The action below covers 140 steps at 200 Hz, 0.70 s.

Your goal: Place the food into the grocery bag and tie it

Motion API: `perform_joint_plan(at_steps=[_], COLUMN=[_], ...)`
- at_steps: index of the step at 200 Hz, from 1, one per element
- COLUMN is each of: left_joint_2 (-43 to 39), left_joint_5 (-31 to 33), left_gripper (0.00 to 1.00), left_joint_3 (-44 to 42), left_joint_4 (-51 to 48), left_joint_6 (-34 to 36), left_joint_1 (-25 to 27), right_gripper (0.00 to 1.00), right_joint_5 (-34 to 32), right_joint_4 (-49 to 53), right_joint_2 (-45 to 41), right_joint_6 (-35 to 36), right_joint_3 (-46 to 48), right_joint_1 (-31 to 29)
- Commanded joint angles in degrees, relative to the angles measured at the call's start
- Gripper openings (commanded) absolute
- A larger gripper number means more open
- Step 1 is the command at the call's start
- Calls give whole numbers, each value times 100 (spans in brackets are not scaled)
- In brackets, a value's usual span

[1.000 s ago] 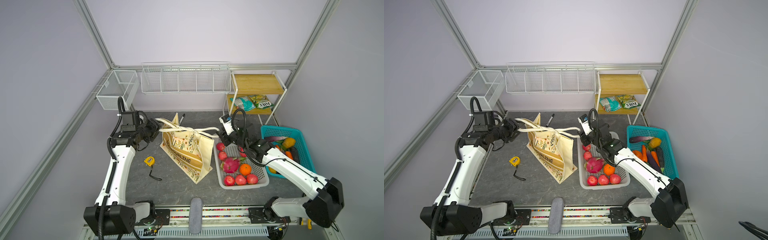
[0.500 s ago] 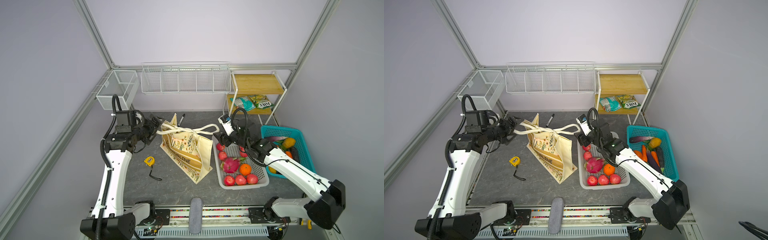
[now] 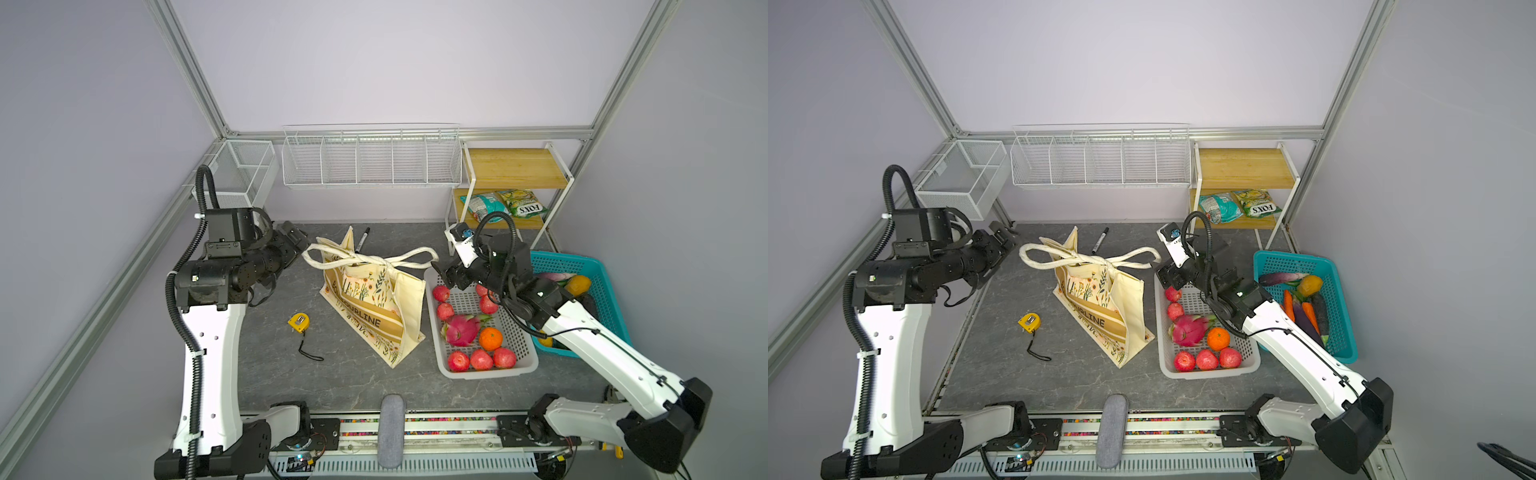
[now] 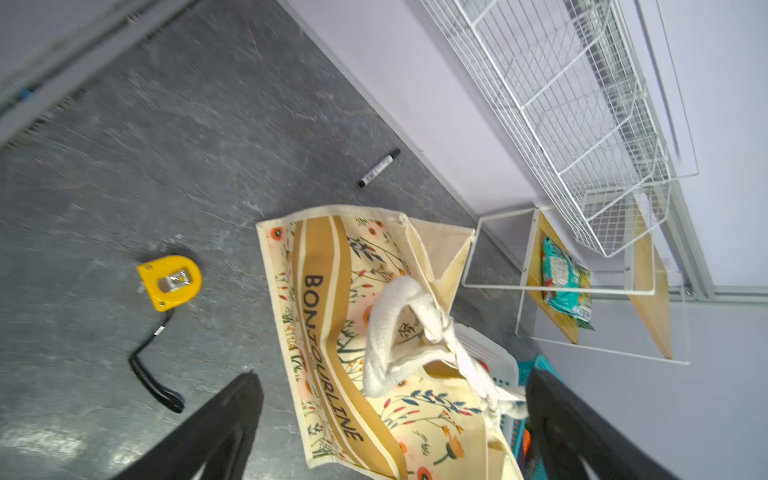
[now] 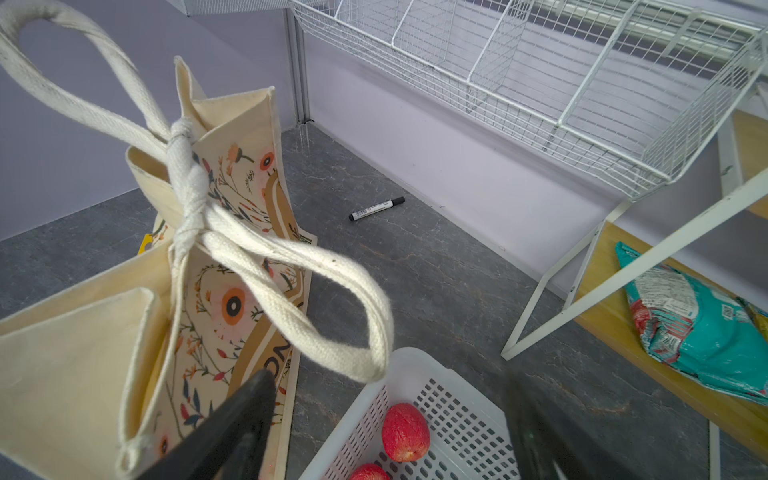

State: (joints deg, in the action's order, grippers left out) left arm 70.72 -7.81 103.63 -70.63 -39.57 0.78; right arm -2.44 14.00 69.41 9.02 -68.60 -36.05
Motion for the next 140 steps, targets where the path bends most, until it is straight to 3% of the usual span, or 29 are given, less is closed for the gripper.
perform_joint_plan(at_steps=[1, 17, 38, 57, 106, 140], left_joint_2=[-42, -266, -787, -979, -1369, -1377], left_joint_5=[1365, 1992, 2726, 3263, 4096, 4413], left_gripper=[100, 100, 100, 100, 99, 99], left_joint_3=[400, 212, -680, -1320, -3686, -4722], left_joint_4=[-120, 577, 2000, 2720, 4783, 5516], left_joint_6=[360, 363, 445, 766, 1400, 1655], left_joint_1=[13, 15, 18, 10, 13, 14], right_gripper=[88, 88, 89, 89, 89, 89], right_joint_5=[-254, -426, -704, -948, -1934, -2422], right_joint_4=[-81, -204, -284, -325, -759, -1446], right_joint_2=[-226, -394, -539, -612, -606, -587], right_joint_6=[-78, -352, -924, -1334, -2172, -2096], right_joint_3=[-119, 10, 274, 584, 1610, 2455], right_joint_1=[202, 446, 880, 1250, 2273, 2803])
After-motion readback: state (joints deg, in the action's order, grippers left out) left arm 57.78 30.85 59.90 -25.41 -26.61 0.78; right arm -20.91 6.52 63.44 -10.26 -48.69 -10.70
